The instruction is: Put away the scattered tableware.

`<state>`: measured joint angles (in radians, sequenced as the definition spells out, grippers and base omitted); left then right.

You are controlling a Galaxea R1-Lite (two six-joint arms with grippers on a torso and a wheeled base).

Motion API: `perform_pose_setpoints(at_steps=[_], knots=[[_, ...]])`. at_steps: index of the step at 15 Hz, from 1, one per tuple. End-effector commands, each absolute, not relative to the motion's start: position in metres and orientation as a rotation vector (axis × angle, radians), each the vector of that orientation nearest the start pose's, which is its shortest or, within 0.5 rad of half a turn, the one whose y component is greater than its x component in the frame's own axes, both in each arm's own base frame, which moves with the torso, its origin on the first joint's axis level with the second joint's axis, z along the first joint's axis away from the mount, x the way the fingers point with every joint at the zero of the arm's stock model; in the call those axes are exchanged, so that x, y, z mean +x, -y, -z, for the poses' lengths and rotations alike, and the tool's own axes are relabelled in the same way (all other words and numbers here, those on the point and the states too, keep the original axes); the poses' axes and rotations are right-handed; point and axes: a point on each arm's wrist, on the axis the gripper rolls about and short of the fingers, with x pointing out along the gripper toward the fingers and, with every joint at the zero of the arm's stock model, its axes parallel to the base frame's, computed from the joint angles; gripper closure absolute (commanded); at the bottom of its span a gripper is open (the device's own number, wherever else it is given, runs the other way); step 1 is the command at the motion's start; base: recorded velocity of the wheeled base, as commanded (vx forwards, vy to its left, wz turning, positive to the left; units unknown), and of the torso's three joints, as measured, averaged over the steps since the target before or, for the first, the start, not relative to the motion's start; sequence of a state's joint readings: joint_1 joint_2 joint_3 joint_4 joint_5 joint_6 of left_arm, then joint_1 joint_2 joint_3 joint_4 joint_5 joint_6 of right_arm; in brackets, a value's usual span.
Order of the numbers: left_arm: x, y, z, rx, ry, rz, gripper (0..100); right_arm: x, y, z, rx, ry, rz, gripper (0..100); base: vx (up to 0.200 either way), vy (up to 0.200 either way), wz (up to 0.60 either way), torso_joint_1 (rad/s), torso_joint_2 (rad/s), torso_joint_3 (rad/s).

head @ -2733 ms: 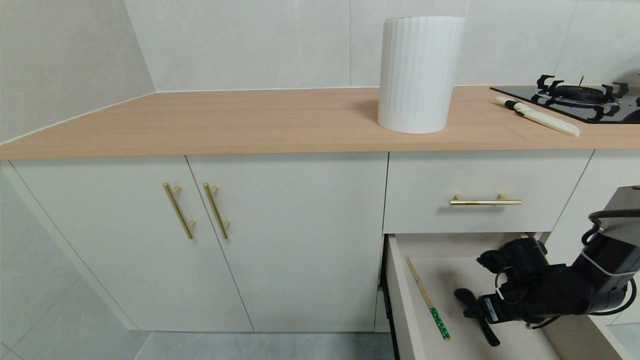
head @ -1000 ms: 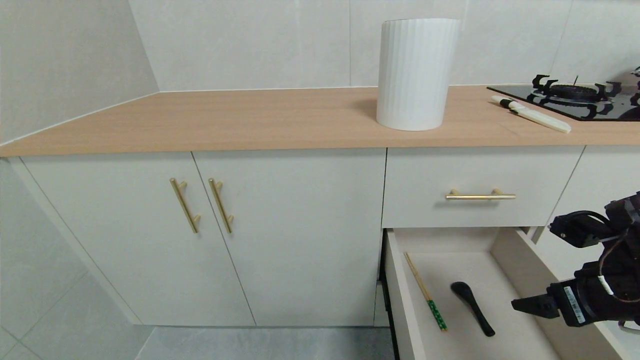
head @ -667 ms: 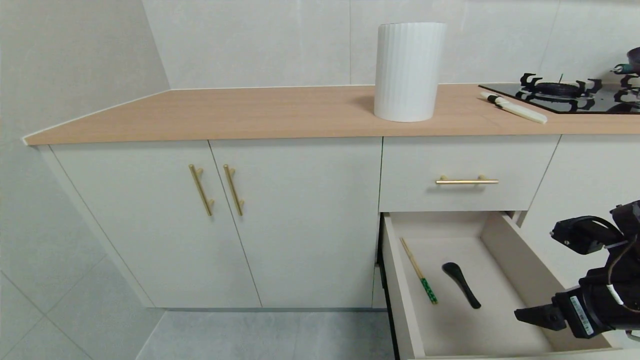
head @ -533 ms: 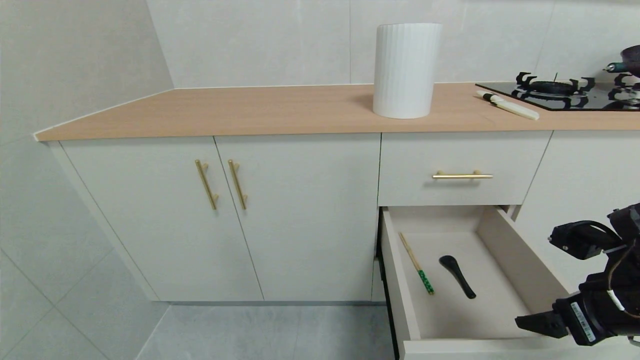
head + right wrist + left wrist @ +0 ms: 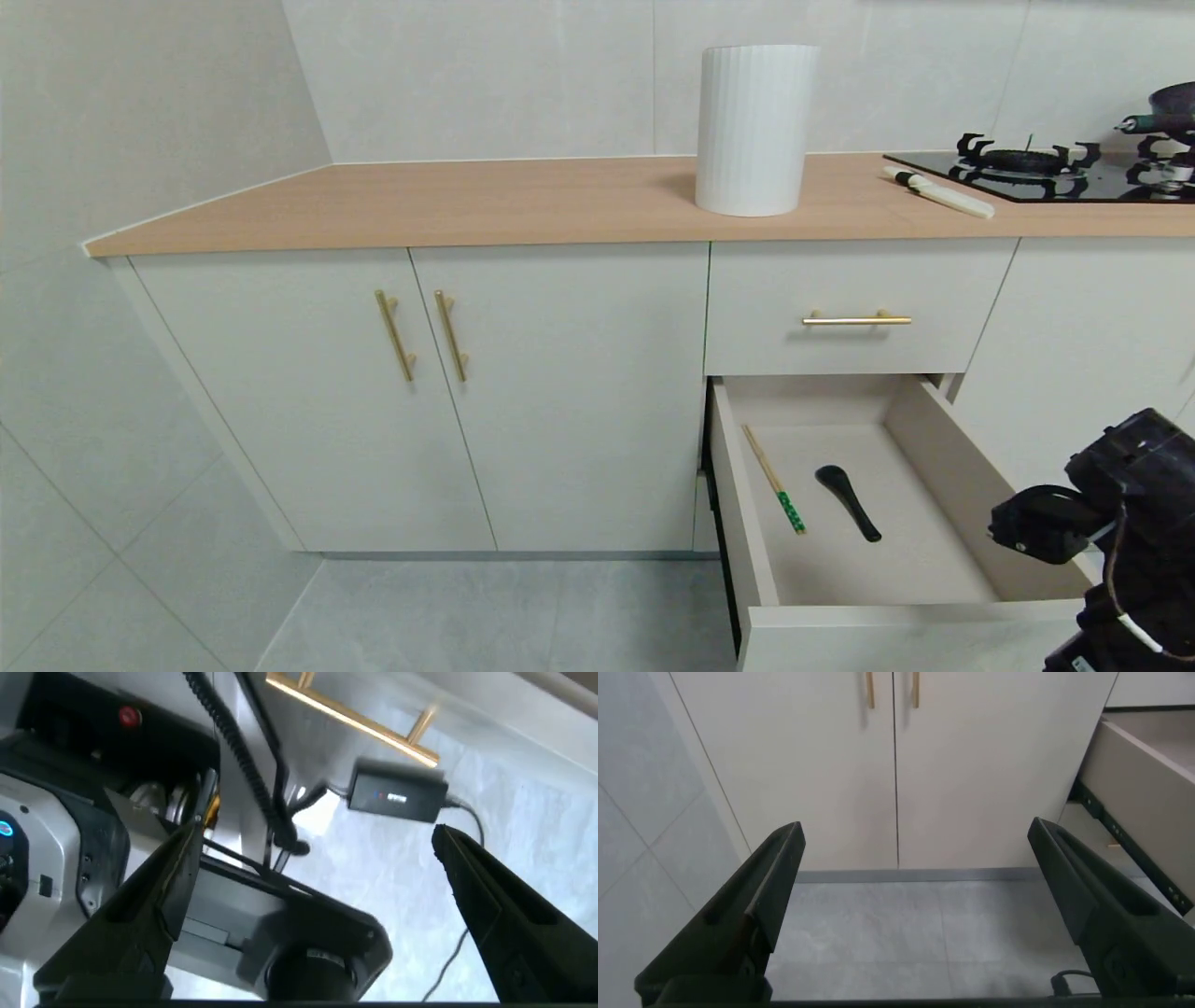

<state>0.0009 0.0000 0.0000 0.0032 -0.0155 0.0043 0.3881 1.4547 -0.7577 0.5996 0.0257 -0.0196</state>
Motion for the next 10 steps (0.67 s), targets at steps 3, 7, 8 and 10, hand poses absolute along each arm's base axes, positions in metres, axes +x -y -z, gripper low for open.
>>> perform_pose_setpoints(at_steps=[3,7,8,10], knots=[[-0.023,0.0,-0.075,0.005,-0.003,0.015,0,0.198,-0.082,-0.117,-0.202,-1.421,-0.251,0,0.0,0.0,0.0,0.0,0.0,0.0],[-0.023,0.0,-0.075,0.005,-0.003,0.014,0,0.217,-0.085,-0.106,-0.152,-1.369,-0.118,0,0.0,0.0,0.0,0.0,0.0,0.0],[-0.023,0.0,-0.075,0.005,-0.003,0.014,0,0.218,-0.086,-0.105,-0.154,-1.371,-0.113,0,0.0,0.0,0.0,0.0,0.0,0.0],[-0.023,0.0,-0.075,0.005,-0.003,0.015,0,0.22,-0.086,-0.104,-0.15,-1.356,-0.112,0,0.0,0.0,0.0,0.0,0.0,0.0]])
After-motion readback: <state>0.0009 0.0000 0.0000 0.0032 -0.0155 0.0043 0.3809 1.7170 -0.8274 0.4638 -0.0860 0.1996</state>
